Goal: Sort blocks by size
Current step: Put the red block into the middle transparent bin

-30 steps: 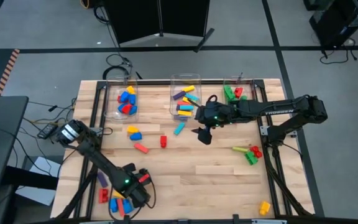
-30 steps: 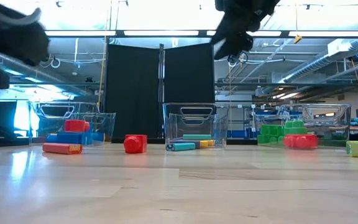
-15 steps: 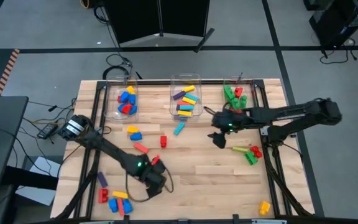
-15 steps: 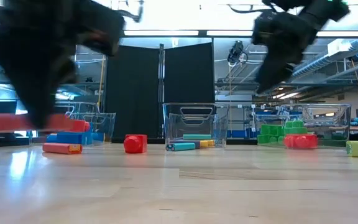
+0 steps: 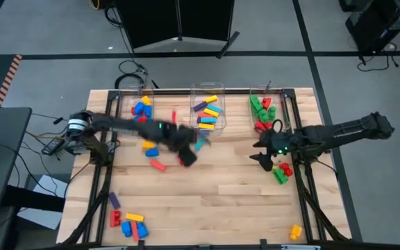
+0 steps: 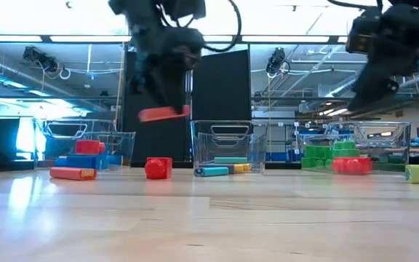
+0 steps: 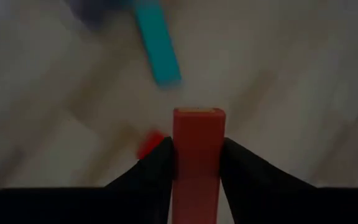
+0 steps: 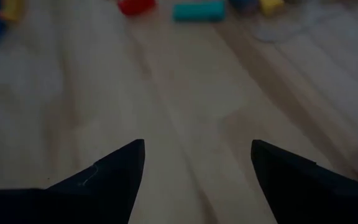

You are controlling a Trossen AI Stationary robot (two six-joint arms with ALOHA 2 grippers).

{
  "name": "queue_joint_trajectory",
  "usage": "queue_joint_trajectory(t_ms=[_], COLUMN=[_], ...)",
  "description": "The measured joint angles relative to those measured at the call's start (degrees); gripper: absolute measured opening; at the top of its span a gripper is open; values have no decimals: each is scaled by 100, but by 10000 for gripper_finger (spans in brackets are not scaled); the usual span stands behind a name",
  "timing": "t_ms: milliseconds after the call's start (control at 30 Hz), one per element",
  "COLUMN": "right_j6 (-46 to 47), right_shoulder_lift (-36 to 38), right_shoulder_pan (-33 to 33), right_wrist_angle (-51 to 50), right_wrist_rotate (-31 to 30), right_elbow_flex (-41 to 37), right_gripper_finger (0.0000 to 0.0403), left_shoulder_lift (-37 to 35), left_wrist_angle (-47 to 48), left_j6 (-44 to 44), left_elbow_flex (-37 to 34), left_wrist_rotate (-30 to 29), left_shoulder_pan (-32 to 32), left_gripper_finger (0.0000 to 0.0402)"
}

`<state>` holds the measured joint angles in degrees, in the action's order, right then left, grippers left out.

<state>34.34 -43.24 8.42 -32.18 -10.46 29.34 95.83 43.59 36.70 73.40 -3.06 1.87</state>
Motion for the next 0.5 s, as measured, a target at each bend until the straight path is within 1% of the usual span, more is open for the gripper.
queue_joint_trajectory(t_ms=[100, 167, 333, 433, 500], right_j6=[242, 429, 748, 874, 962], right_shoulder_lift=[-33, -76, -189, -273, -316], right_shoulder_pan=[354, 527, 685, 661, 610], right_wrist_angle=[-406, -580, -735, -695, -691], right_wrist_rotate=[-585, -824, -1113, -1266, -1381], right_elbow_flex=[0, 0, 0, 0, 0], right_gripper_finger=[303, 301, 301, 303, 305], left_shoulder_lift=[18, 24, 72, 346, 674], left_wrist_angle=[0, -49, -45, -23, -13], left_j6=[-629, -1112, -2176, -2679, -2891], left_elbow_flex=[437, 838, 1826, 2416, 2837], left_wrist_rotate=[166, 140, -203, -125, 83], left_shoulder_pan=[584, 895, 1652, 2096, 2339], left_gripper_finger=[127, 123, 115, 117, 119])
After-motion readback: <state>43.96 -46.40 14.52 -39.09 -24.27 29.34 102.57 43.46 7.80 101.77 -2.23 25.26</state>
